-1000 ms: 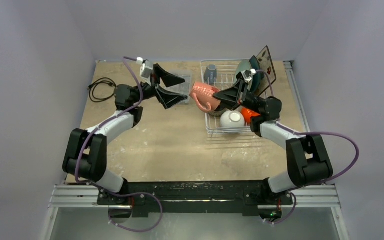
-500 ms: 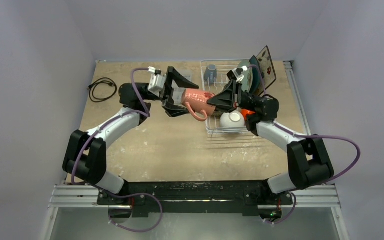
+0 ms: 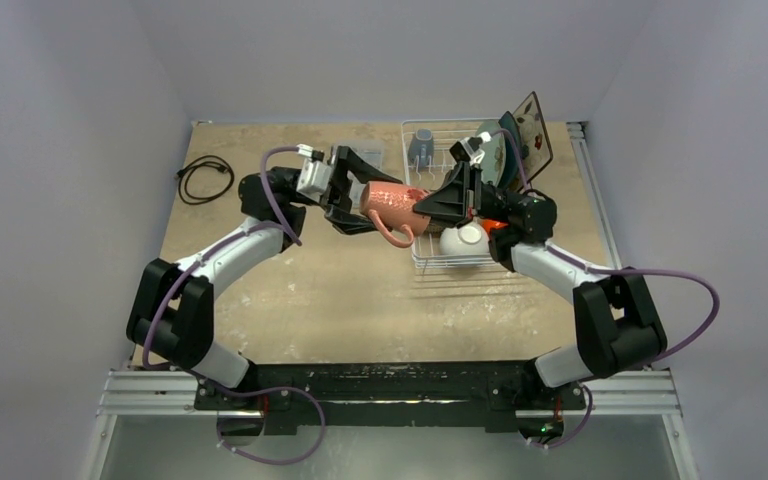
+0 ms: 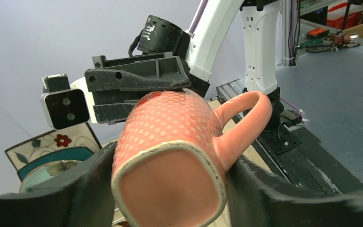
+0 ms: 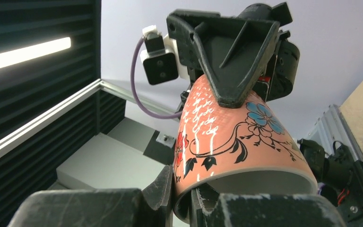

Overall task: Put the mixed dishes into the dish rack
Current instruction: Adjust the cup.

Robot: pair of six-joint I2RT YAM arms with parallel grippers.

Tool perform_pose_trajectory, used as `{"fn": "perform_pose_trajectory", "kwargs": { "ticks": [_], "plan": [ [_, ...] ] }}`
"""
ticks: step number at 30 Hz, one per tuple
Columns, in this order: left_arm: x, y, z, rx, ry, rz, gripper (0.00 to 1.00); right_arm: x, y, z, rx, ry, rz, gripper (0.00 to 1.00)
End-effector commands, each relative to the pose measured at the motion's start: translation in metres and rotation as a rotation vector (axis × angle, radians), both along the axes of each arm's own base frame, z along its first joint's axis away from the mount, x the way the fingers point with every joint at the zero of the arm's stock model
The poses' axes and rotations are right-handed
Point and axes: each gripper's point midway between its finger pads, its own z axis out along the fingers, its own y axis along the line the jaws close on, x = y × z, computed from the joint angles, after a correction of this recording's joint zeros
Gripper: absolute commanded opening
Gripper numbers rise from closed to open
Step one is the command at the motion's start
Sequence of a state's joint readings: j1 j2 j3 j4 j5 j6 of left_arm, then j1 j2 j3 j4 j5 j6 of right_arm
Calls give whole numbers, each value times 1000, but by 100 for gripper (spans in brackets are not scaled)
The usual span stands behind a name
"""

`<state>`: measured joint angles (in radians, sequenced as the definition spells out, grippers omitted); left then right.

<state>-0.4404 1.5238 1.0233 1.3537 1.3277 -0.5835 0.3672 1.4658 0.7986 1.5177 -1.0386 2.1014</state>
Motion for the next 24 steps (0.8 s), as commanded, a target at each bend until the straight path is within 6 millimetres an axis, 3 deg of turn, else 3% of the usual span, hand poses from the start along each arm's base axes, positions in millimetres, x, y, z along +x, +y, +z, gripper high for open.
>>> {"fn": "perform_pose_trajectory", "kwargs": {
  "ticks": [1,3,5,7,10,14,16,19,21,24],
  "plan": [
    [-18,-3,16,-43,-78,-32,36,-37,-15,41,125,-115,88,0],
    [-20,-2,23,-57,-60,-24,11,-33,-11,35,98,-114,77,0],
    [-21,-1,26,-61,-39,-21,0,-26,-6,27,59,-110,51,0],
    [-21,0,28,-81,-7,-3,0,-17,0,18,12,-122,17,7],
    [-21,1,30,-98,31,18,0,-4,6,7,-50,-139,-31,37],
    [-6,0,26,-87,112,95,0,13,10,-5,-131,-176,-106,71],
    [4,-1,22,-67,151,154,0,21,8,-11,-165,-191,-150,82],
    [29,-1,9,9,274,305,0,35,-2,-23,-228,-193,-224,92],
    [35,2,5,45,309,357,0,44,-11,-32,-271,-191,-280,98],
    [37,6,8,32,354,374,0,51,-18,-39,-319,-213,-319,99]
  ]
}}
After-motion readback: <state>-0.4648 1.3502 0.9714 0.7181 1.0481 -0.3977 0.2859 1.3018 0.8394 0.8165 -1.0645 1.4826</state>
